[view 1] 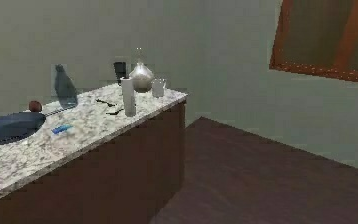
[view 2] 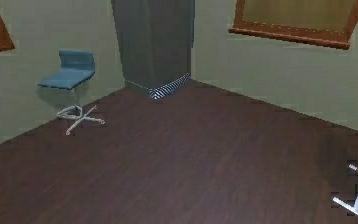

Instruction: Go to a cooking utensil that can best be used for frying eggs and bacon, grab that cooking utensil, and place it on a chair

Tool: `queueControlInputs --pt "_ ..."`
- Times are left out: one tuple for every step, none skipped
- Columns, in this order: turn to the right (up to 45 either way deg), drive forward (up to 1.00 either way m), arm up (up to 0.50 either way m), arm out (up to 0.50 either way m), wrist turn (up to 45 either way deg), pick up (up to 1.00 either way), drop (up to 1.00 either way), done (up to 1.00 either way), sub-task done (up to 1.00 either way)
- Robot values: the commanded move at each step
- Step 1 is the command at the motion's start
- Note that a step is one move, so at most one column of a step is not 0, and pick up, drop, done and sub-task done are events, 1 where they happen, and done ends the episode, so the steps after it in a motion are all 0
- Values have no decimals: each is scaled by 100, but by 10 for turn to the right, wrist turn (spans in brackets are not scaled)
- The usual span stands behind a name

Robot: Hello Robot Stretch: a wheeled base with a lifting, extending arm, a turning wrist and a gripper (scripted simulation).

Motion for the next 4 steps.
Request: queueControlInputs --pt "0 80 0 0 0 0 0 0 0" --pt "-450 0 0 0 0 0 0 0 0" --pt "-450 0 0 0 0 0 0 0 0" --pt "-450 0 0 0 0 0 0 0 0"
